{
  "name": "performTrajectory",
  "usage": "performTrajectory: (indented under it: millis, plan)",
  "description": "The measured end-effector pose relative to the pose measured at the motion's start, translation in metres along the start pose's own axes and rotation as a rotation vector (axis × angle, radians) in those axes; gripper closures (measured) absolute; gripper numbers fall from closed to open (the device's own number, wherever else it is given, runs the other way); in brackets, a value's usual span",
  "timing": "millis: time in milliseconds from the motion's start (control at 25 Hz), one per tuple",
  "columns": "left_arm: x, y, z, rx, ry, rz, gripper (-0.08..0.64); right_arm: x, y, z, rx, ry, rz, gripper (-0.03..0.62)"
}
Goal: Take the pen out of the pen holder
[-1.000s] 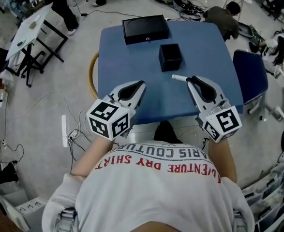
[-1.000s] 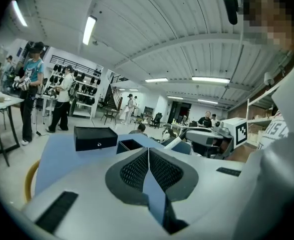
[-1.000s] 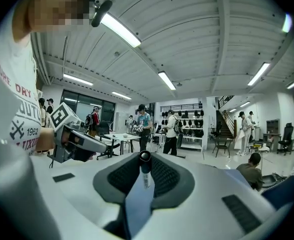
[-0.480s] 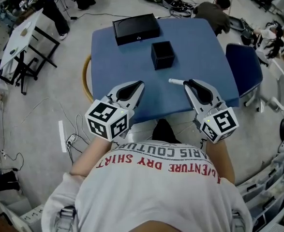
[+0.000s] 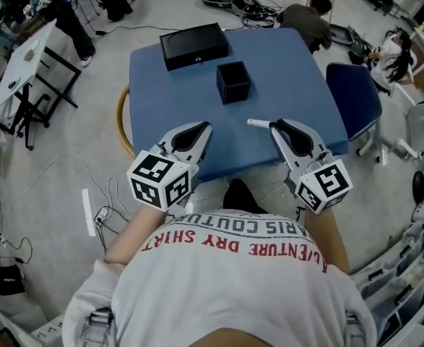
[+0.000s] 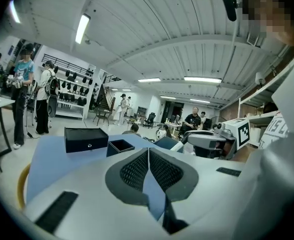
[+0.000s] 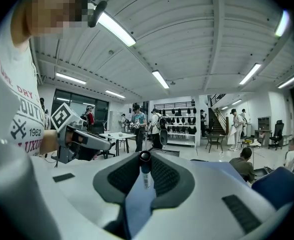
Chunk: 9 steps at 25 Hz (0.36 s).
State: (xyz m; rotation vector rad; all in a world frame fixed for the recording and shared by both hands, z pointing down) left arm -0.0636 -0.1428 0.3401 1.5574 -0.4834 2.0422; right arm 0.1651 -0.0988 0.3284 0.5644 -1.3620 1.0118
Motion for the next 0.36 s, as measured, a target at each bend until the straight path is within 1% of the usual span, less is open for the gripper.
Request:
performTrajectory:
  millis: [360]
  plan:
    - [0.0043, -0.0033, 0.0065, 0.016, 0.017, -0.001, 0.528, 0.0056, -0.0038, -0.0044, 0.009, -0.003, 0.021, 0.515]
Point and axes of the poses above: the fingertips, and each gripper's own axes: z forward along the fingers, y to its left, x out of its underside, the point moved 7 cm from there along -z, backward along the fingers, and after that the axes turned 14 degrees about z, right-handed, at the moved point
